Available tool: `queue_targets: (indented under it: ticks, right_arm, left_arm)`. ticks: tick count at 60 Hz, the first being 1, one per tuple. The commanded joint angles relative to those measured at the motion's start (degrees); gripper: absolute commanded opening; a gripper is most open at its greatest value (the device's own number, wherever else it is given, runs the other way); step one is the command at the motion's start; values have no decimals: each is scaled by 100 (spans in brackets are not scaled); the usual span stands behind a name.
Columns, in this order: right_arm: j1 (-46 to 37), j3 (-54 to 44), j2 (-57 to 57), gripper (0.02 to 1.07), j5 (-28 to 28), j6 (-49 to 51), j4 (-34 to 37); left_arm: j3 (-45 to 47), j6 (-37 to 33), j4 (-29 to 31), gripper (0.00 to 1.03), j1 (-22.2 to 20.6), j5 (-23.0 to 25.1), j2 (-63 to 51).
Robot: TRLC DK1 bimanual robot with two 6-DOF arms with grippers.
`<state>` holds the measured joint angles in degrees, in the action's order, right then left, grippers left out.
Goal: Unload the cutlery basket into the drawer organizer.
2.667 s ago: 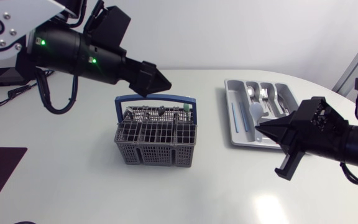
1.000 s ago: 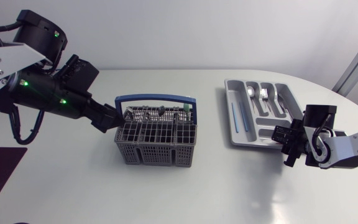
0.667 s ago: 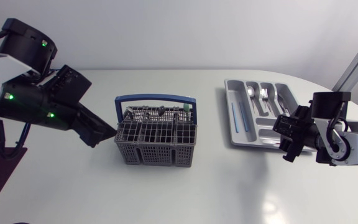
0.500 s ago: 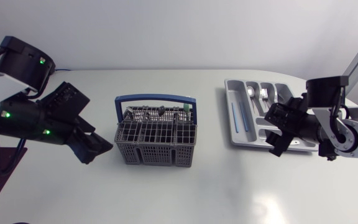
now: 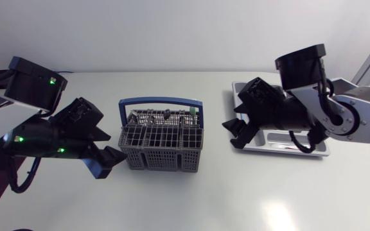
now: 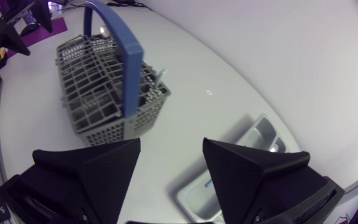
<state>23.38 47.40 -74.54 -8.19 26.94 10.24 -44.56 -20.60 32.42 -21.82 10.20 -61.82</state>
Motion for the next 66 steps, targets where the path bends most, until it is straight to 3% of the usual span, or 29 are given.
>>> queue_targets:
  ticks: [1, 4, 8, 9, 22, 38, 49, 66]
  right_arm:
    - [308, 59, -148, 26, -157, -444, 83]
    - [431, 68, -210, 11, -192, -532, 75]
    - [589, 94, -298, 9, -280, -664, 48]
    - [616, 103, -315, 9, -289, -681, 31]
    - [958, 244, -579, 8, -368, -892, -136]
    - [1073, 226, -1256, 8, -263, -892, -418]
    - [1020, 138, -1141, 8, -271, -848, -400]
    - [396, 314, -104, 8, -553, -910, -136]
  left_arm:
    - [-9, 346, -245, 72, -85, 53, -76]
    - [-44, 496, -448, 53, -76, 70, -137]
    - [-168, 689, -650, 23, 3, 193, -357]
    - [-203, 715, -667, 21, 29, 228, -410]
    - [-352, 882, -1010, 20, 73, 343, -919]
    - [-493, 900, -1098, 20, 91, 343, -1587]
    - [-510, 891, -1080, 20, 82, 343, -1684]
    - [-563, 575, -78, 20, 47, 431, -383]
